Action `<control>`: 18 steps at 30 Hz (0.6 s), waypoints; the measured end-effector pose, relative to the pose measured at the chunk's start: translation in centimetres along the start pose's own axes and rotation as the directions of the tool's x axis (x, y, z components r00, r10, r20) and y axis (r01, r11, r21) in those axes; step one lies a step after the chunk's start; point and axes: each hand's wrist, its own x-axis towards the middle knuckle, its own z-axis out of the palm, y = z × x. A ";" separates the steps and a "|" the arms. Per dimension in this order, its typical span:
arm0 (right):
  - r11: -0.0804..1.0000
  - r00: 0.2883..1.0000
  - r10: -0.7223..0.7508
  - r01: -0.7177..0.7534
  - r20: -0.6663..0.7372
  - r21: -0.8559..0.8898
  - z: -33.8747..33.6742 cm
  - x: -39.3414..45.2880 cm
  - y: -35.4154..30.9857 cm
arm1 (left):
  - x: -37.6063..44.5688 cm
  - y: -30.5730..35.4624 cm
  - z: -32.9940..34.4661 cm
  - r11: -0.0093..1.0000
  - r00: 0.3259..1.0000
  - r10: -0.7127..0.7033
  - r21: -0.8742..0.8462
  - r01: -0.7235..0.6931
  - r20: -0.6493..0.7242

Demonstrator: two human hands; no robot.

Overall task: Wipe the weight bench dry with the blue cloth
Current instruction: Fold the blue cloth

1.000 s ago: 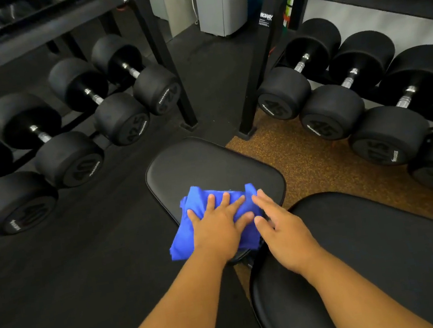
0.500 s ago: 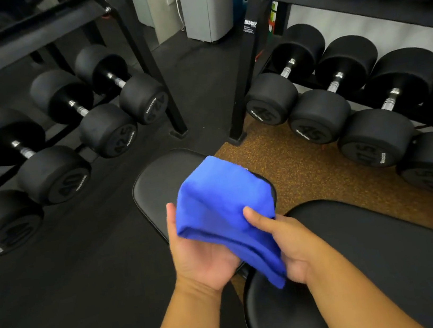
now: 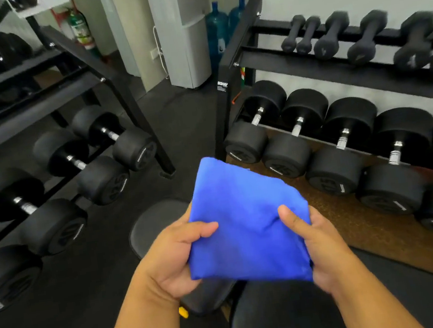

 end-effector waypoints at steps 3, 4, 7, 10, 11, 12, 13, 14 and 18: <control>0.991 0.992 0.036 -0.051 0.119 0.125 -0.5 -2.1 -4.8 | -1.1 2.6 4.2 0.996 0.995 0.067 0.054 -0.071 0.078; 0.995 0.995 0.021 -0.030 0.093 0.098 -0.7 -3.2 -6.5 | -1.8 3.3 5.9 0.992 0.992 0.082 0.089 -0.091 0.098; 0.993 0.994 -0.069 0.060 -0.086 -0.100 -0.6 -6.3 -9.6 | -4.2 3.3 11.1 0.957 0.985 0.122 0.247 -0.150 0.125; 0.956 0.969 -0.206 0.170 -0.134 -0.238 0.0 -9.9 -11.0 | -6.0 1.2 15.2 0.881 0.969 0.192 0.409 -0.238 0.153; 0.943 0.965 -0.239 0.203 -0.110 -0.264 0.3 -11.4 -11.5 | -6.6 0.2 16.4 0.852 0.966 0.211 0.455 -0.258 0.152; 0.927 0.961 -0.270 0.240 -0.066 -0.287 0.5 -12.9 -11.9 | -7.2 -0.7 17.3 0.826 0.960 0.233 0.488 -0.280 0.156; 0.920 0.959 -0.282 0.265 -0.017 -0.290 0.5 -14.6 -12.5 | -7.9 -1.5 18.6 0.800 0.955 0.257 0.522 -0.298 0.151; 0.921 0.959 -0.282 0.280 0.032 -0.272 0.5 -16.0 -12.8 | -8.4 -2.3 19.6 0.781 0.951 0.274 0.544 -0.305 0.140; 0.936 0.957 -0.258 0.281 0.130 -0.211 -0.7 -21.9 -13.7 | -11.9 -5.0 24.2 0.691 0.937 0.321 0.643 -0.331 0.138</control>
